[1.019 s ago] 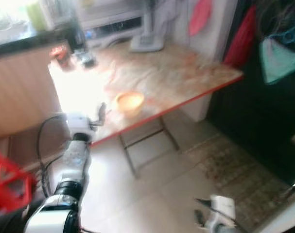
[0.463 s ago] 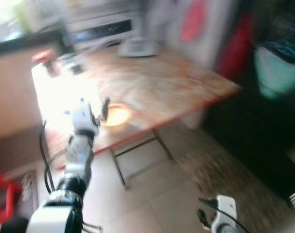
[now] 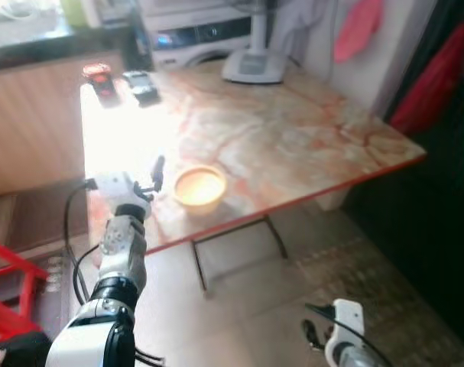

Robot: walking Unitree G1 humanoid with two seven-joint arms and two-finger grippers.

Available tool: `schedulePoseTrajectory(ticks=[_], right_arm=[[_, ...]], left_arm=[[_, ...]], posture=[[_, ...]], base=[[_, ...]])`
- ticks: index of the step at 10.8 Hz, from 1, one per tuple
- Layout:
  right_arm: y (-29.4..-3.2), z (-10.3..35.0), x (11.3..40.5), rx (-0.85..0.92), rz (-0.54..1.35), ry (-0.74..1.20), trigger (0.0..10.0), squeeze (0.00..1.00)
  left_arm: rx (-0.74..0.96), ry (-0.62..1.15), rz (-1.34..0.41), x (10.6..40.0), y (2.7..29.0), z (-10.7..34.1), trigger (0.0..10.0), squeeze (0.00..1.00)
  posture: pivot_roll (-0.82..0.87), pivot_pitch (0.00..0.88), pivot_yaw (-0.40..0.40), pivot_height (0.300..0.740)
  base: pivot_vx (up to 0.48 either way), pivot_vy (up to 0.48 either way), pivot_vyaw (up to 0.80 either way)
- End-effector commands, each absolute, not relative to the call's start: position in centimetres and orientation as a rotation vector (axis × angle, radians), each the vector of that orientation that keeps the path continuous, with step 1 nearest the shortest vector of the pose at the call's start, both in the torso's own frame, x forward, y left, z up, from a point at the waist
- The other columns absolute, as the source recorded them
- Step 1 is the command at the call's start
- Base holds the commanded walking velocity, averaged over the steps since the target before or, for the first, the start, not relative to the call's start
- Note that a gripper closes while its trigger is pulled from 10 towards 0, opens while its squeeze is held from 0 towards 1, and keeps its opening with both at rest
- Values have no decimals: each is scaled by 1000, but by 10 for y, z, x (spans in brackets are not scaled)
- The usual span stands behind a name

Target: Restocking fridge

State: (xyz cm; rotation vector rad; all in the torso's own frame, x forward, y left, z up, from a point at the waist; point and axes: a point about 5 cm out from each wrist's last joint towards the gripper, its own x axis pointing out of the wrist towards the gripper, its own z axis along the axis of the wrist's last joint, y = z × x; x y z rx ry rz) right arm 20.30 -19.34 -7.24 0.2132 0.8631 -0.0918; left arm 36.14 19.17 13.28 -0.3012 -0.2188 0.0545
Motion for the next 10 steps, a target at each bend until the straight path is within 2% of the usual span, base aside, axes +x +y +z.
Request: schedulePoseTrajectory(ticks=[1, 5, 7, 10], right_arm=[[-185, -75, 201, 236, -79, 877, 10000, 0], [-185, -75, 201, 236, -76, 879, 10000, 0], [-185, -75, 201, 235, -75, 881, 10000, 0], [-185, -75, 201, 234, -72, 883, 10000, 0]], left_arm=[[-342, -249, 102, 361, 208, 140, 10000, 0], [-455, -210, 68, 365, 210, 140, 10000, 0], [-332, -226, 31, 366, 200, 144, 10000, 0], [-309, -251, 10, 365, 195, 147, 10000, 0]], posture=[[144, 1, 36, 740], [143, 1, 36, 740], [142, 0, 36, 740], [142, 0, 37, 740]], base=[[0, 0, 0], [0, 0, 0], [0, 0, 0], [0, 0, 0]])
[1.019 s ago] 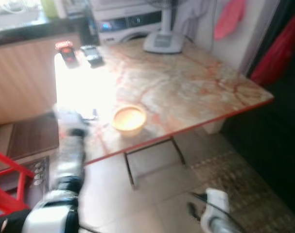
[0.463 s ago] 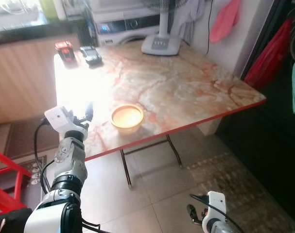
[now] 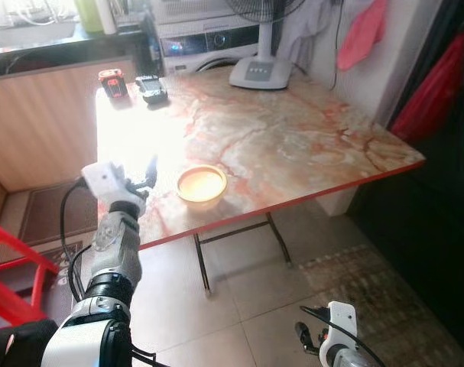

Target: Restocking fridge

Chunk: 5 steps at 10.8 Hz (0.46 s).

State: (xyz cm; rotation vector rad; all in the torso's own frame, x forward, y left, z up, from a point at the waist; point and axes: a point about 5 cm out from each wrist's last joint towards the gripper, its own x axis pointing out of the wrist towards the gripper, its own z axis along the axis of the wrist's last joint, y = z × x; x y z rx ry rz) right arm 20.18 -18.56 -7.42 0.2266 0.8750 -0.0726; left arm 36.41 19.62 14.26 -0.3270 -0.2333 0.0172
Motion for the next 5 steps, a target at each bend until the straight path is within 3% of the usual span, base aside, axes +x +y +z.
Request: schedulePoseTrajectory(ticks=[1, 5], right_arm=[[-185, -75, 201, 233, -71, 883, 10000, 0], [-185, -75, 200, 230, -66, 886, 10000, 0]], left_arm=[[-293, -244, 1, 365, 193, 146, 10000, 0], [-261, -241, -1, 364, 193, 145, 10000, 0]], posture=[[138, 0, 40, 740], [137, 0, 42, 740]], base=[[0, 0, 0], [329, 0, 0]])
